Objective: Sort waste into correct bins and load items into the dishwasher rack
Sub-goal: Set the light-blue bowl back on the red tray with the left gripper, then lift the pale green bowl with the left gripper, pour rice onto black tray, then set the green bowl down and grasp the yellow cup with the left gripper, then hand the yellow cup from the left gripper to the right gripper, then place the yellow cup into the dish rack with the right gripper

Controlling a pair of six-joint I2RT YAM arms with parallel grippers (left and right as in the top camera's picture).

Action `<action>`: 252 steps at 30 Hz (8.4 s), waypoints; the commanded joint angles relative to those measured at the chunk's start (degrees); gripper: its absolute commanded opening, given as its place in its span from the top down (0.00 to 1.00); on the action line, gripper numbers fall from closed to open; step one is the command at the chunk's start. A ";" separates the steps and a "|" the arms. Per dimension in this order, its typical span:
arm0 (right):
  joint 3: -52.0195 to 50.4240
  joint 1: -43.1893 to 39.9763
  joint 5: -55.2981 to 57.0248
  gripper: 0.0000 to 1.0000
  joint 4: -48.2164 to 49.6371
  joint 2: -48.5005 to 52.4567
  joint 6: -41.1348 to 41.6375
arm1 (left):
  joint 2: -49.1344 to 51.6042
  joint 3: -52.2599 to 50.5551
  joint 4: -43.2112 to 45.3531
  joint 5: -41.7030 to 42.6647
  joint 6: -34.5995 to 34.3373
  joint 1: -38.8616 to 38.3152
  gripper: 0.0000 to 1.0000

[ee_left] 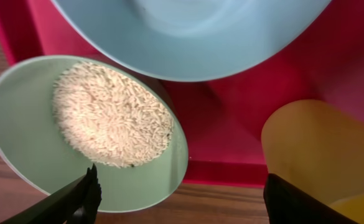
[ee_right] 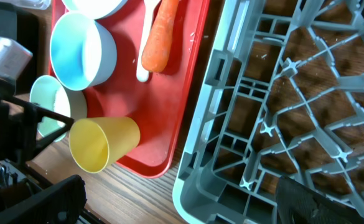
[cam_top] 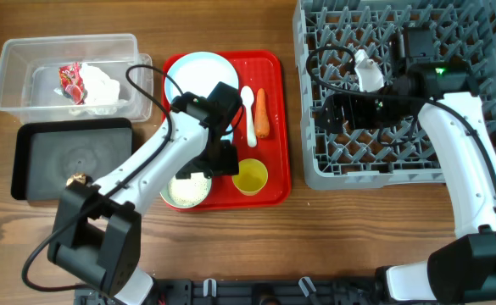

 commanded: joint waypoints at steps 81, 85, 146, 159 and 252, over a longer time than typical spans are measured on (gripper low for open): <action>0.35 0.13 0.37 0.00 1.86 0.50 0.26 | 9.29 0.22 -10.51 89.79 33.55 77.13 0.96; 0.35 0.13 0.37 0.00 1.70 0.50 0.22 | 5.77 0.46 -9.75 82.95 51.36 72.85 0.96; 0.35 0.13 0.35 0.00 2.38 0.50 0.37 | -5.68 -0.44 7.08 14.67 8.79 -0.44 0.52; 0.35 0.13 0.33 0.00 1.90 0.50 0.22 | 1.46 0.11 6.05 16.59 6.64 1.66 0.96; 6.60 -0.02 20.81 0.16 -6.58 9.03 15.37 | -6.36 3.21 18.12 27.76 12.83 20.35 0.47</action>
